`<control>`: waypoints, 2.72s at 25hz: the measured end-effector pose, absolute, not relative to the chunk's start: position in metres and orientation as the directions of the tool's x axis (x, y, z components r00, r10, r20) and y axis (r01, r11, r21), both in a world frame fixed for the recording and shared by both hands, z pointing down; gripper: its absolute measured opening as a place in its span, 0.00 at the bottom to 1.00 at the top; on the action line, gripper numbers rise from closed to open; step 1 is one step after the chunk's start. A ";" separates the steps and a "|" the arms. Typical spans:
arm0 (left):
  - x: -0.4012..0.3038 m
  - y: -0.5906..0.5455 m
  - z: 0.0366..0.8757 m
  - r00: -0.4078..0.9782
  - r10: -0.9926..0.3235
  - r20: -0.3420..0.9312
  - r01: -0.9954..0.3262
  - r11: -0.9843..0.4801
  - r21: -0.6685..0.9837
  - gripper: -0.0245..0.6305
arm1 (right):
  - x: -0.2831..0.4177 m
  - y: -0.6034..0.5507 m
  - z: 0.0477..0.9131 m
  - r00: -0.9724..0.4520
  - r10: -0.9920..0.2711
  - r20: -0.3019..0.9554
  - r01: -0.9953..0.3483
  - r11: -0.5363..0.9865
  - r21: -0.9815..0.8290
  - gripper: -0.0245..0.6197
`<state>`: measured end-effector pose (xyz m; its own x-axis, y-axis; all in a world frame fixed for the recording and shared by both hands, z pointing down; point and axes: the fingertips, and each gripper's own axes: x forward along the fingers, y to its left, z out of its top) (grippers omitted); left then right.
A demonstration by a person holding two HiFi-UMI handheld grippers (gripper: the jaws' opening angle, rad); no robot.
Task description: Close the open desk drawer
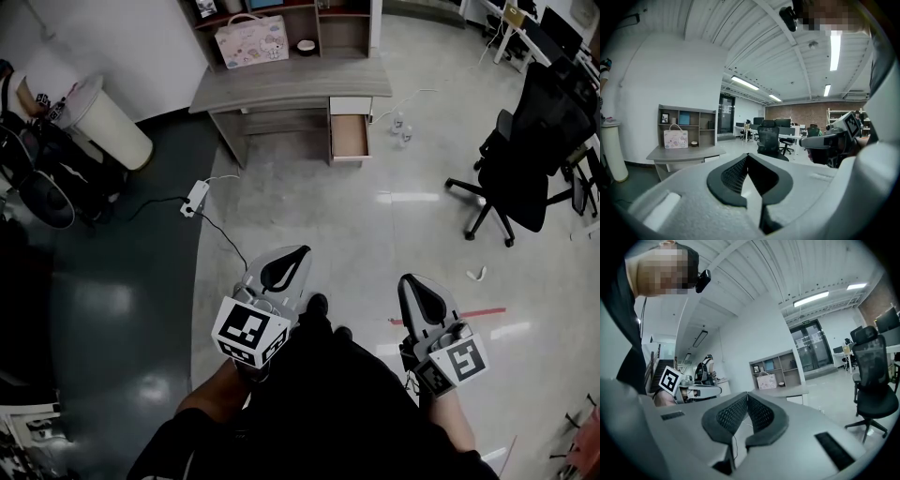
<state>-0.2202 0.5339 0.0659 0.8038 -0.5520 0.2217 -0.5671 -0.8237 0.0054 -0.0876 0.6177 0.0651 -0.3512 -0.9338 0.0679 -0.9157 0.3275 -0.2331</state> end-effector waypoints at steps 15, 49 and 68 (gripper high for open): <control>-0.155 0.357 0.072 0.821 -0.533 0.204 -0.550 -0.835 0.034 0.05 | -0.031 0.440 0.076 -0.367 -0.924 0.112 -0.905 0.326 -0.272 0.06; 0.031 0.017 0.118 0.768 -0.562 0.307 -0.618 -0.776 0.128 0.05 | 0.120 0.056 0.135 -0.582 -0.783 0.221 -0.796 0.492 -0.351 0.06; 0.015 -0.072 0.309 0.711 -0.549 0.440 -0.684 -0.687 0.248 0.05 | 0.087 -0.037 0.315 -0.599 -0.729 0.330 -0.776 0.428 -0.463 0.06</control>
<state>0.0150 -0.0721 0.3085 0.7107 -0.5486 0.4404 -0.6835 -0.6866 0.2477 0.0872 -0.0366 0.3149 -0.5993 -0.7292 0.3303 -0.7760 0.4279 -0.4634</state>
